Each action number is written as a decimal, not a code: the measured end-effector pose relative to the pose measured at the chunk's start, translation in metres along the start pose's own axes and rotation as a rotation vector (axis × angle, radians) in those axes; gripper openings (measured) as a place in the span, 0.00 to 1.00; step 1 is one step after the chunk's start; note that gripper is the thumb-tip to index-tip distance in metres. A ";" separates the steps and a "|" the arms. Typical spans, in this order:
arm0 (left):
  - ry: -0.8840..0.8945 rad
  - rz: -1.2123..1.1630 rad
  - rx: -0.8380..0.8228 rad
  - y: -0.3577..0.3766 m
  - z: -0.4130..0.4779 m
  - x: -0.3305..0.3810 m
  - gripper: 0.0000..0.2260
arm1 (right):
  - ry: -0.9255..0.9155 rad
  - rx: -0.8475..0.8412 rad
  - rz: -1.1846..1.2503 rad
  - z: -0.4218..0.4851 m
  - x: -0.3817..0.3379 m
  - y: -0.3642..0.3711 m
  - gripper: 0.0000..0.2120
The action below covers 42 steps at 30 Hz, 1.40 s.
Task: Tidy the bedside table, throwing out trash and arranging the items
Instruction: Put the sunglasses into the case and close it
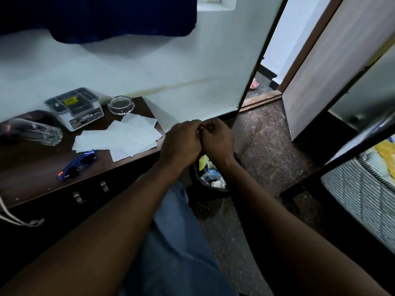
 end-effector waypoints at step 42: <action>-0.397 0.106 0.047 -0.192 -0.102 -0.359 0.18 | -0.556 -1.021 -0.743 0.000 -0.196 0.367 0.32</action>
Point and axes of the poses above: each hand's wrist, its own z-axis towards the middle knuckle, its own y-axis out of the palm, x = y × z, the point moved 6 cm from there along z, towards the middle knuckle, and after that the axes turned 14 degrees about -x, right-handed, at the moved point
